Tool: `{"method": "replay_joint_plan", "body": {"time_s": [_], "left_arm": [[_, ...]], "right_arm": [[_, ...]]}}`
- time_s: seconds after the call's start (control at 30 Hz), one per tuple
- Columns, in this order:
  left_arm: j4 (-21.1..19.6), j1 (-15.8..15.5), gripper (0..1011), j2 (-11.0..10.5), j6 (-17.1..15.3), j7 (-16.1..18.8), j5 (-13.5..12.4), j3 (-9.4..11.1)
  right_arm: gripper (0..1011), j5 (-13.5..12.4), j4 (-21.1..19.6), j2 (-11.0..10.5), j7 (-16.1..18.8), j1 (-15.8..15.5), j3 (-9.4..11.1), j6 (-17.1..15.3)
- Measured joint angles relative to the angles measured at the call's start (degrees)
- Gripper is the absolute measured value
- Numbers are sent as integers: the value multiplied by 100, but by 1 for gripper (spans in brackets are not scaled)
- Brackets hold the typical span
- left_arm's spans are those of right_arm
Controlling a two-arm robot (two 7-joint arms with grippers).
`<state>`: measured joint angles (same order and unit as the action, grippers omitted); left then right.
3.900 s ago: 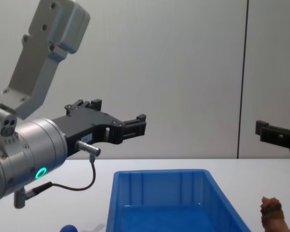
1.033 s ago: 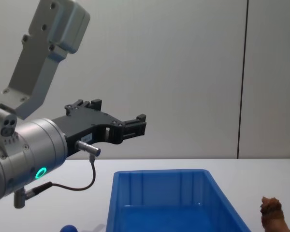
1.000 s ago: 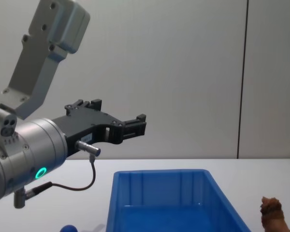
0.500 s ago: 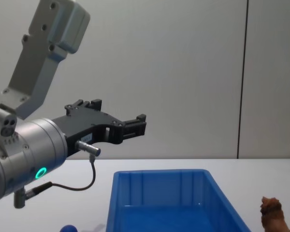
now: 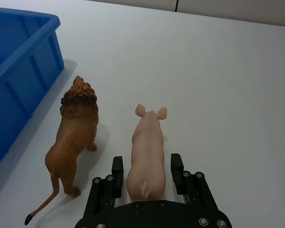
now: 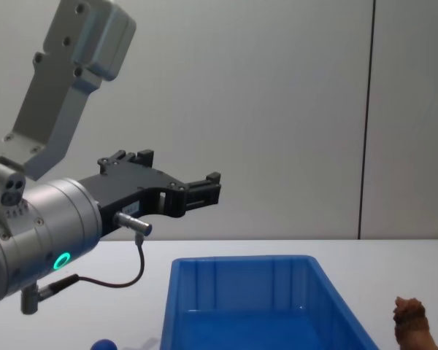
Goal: Pick up the two dolls from the table and place them into the box.
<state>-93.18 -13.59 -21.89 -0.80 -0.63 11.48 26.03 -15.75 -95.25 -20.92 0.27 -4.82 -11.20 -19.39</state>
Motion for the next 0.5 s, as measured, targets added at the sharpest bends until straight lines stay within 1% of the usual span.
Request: {"method": "replay_joint_plan", "body": {"time_s": [0.03,0.07,0.1,0.17,0.2,0.23,0.3,0.5], "left_arm": [[0,0,1001,0,0,0,0,0],[0,0,1001,0,0,0,0,0],[0,0,1001,0,0,0,0,0],[0,0,1001,0,0,0,0,0],[0,0,1001,0,0,0,0,0],[0,0,1001,0,0,0,0,0],[0,0,1001,0,0,0,0,0],[0,0,1001,0,0,0,0,0]], "right_arm": [[627,8,12,7,1,3,-3,1],[608,16,21,12,1,5,-5,3],[549,30,30,22,2,9,-8,10],[508,48,32,29,3,11,-10,24],[446,62,32,37,3,12,-13,39],[425,70,29,39,3,12,-14,51],[386,89,-10,45,2,10,-15,85],[382,133,-167,50,1,-5,-12,188]]}}
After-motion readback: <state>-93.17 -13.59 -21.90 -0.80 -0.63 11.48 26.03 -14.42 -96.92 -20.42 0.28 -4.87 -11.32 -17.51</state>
